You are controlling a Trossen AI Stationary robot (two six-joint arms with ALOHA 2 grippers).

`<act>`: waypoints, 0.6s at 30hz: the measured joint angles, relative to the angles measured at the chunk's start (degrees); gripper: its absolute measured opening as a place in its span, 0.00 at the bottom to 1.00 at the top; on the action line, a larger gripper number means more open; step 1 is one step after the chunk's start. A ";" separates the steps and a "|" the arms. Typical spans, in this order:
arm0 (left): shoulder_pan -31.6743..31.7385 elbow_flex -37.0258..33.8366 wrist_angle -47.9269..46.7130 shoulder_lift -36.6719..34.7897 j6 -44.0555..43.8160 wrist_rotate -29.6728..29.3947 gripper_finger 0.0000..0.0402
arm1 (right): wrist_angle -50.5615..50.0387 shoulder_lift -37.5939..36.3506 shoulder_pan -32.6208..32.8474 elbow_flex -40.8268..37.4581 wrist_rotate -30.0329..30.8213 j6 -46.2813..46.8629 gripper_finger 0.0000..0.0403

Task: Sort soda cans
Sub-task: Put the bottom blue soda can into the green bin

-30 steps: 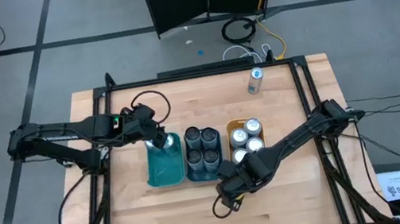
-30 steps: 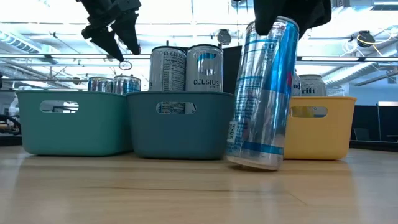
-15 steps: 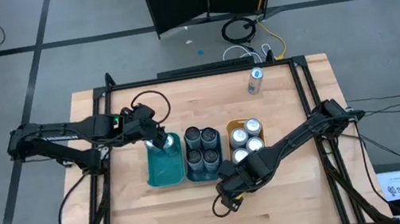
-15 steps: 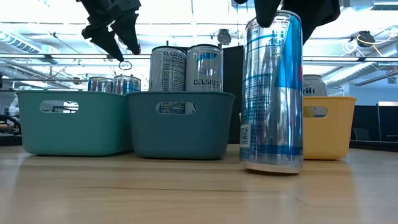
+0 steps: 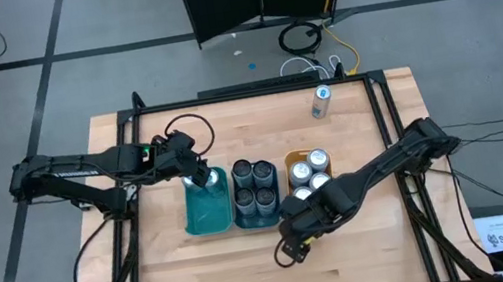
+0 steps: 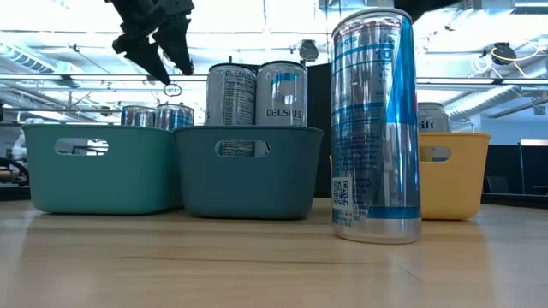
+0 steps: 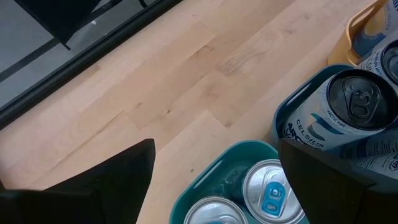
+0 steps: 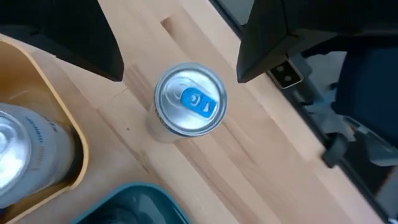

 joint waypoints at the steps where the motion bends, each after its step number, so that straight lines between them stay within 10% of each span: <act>1: 0.00 0.00 0.00 0.00 -0.01 0.00 0.87 | -0.06 -0.71 0.24 0.00 0.03 -0.01 0.76; 18: 0.00 0.00 0.02 0.00 0.00 0.00 0.87 | -15.57 -5.39 9.53 -0.51 7.30 4.98 0.76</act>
